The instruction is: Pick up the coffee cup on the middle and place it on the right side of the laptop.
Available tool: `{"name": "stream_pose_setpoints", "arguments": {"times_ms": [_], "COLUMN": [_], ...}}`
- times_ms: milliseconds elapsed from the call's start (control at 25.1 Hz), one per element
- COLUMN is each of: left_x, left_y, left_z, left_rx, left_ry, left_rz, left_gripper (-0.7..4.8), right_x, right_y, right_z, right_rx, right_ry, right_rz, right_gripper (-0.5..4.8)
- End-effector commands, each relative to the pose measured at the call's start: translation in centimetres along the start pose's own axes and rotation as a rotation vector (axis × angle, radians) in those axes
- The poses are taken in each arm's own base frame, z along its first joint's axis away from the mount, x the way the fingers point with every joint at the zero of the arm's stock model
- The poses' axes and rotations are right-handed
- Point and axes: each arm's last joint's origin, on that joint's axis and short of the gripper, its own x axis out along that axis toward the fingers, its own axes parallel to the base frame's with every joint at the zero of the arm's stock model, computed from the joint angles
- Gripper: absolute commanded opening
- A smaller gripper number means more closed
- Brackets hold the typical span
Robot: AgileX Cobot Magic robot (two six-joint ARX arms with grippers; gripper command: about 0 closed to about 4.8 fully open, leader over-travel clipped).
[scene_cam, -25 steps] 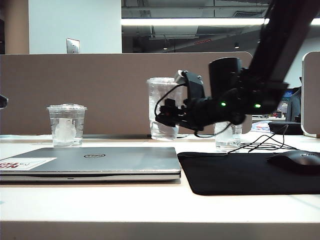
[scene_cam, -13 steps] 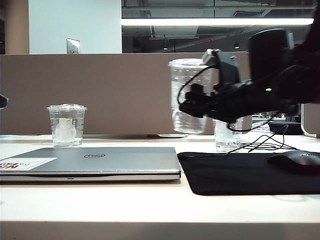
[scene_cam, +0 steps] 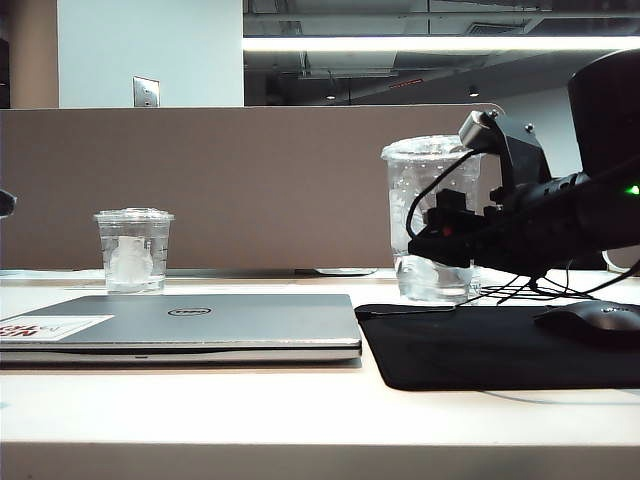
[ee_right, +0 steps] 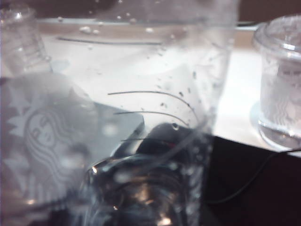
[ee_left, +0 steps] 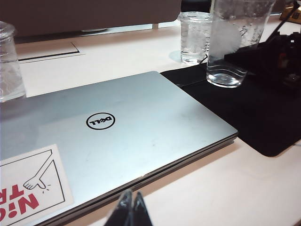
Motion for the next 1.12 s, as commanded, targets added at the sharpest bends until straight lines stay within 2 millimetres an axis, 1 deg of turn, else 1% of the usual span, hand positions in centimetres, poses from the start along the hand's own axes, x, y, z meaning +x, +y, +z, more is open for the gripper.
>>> {"name": "stream_pose_setpoints", "arguments": {"times_ms": [40,159,359,478,518,558,598,757,837,957,1036,1116], "left_x": [0.0,0.0,0.0,0.0,0.0,0.0,0.0,0.0,0.0,0.0,0.0,0.0], "left_y": [0.0,0.0,0.0,0.0,0.0,0.0,0.0,0.0,0.0,0.0,0.0,0.0], "left_z": [0.2,0.2,0.2,0.2,0.2,0.2,0.2,0.2,0.2,0.2,0.2,0.2], "left_rx": [0.004,0.004,0.004,0.004,0.004,0.004,0.004,0.004,0.004,0.004,0.004,0.004], "left_ry": [-0.015,-0.015,-0.015,-0.015,-0.015,-0.015,-0.015,-0.015,-0.015,-0.015,-0.015,-0.015], "left_rz": [-0.001,-0.001,-0.001,-0.001,-0.001,-0.001,-0.001,0.0,0.0,0.0,0.0,0.0], "left_gripper": [-0.05,-0.05,-0.05,-0.05,-0.05,-0.05,-0.05,-0.05,-0.05,-0.05,-0.05,-0.05], "right_x": [-0.1,0.0,0.4,0.5,0.5,0.5,0.5,0.2,-0.7,-1.9,-3.3,-4.6], "right_y": [0.1,0.1,0.0,0.0,0.0,0.0,0.0,0.0,0.1,0.3,0.5,0.6], "right_z": [0.4,0.3,-0.8,-1.1,-1.2,-1.3,-1.3,-1.6,-2.0,-2.1,-2.4,-2.7], "right_rx": [-0.008,-0.008,0.019,0.02,0.022,0.022,0.024,0.032,0.03,0.021,0.017,0.024], "right_ry": [-0.044,-0.044,-0.013,-0.009,-0.002,0.001,0.002,0.014,-0.001,-0.051,-0.079,-0.064], "right_rz": [0.004,0.004,0.016,0.015,0.014,0.014,0.014,0.013,0.006,0.011,-0.002,-0.024], "right_gripper": [3.09,3.09,3.09,3.14,3.62,4.24,4.69,4.74,4.79,4.79,4.79,4.79]}}
